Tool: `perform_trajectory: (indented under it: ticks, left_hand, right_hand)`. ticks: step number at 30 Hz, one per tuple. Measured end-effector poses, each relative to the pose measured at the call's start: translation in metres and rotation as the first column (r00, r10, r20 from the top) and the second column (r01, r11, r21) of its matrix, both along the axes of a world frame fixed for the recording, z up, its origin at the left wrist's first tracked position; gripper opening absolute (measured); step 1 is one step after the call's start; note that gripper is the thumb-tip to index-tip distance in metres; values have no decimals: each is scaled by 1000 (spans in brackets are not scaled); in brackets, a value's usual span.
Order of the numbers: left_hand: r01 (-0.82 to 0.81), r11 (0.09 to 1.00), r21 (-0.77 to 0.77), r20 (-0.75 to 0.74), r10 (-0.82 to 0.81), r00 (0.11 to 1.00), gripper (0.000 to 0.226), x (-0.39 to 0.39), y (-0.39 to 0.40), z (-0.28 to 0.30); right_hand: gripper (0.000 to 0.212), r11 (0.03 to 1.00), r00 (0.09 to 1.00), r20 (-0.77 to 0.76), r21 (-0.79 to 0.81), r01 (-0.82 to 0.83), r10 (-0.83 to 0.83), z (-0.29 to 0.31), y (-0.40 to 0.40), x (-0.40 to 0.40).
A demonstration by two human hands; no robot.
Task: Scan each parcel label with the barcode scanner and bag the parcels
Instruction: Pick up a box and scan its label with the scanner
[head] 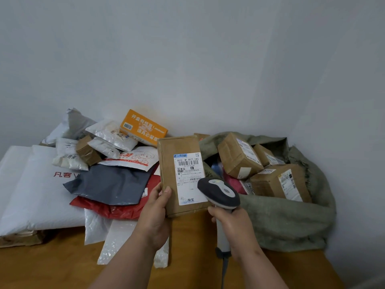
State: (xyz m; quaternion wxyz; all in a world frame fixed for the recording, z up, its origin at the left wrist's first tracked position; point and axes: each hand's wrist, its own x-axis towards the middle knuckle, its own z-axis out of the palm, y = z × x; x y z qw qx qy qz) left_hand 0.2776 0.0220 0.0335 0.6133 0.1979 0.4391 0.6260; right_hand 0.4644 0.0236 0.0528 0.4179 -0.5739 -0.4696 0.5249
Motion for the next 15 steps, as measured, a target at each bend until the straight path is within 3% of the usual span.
perform_trajectory:
  ticks: [4, 8, 15]
  left_hand:
    - [19, 1000, -1, -103, -19, 995, 48, 24, 20, 7]
    - [-56, 998, -3, -352, 52, 935, 69, 48, 48, 19]
    - [8, 999, -46, -712, -38, 701, 42, 77, 107, 43]
  right_hand:
    - [13, 998, 997, -58, 34, 47, -45, -1, 12, 16]
    - [12, 999, 996, -87, 37, 22, -19, -4, 31, 31]
    - [25, 1000, 993, -120, 15, 17, -15, -9, 66, 49]
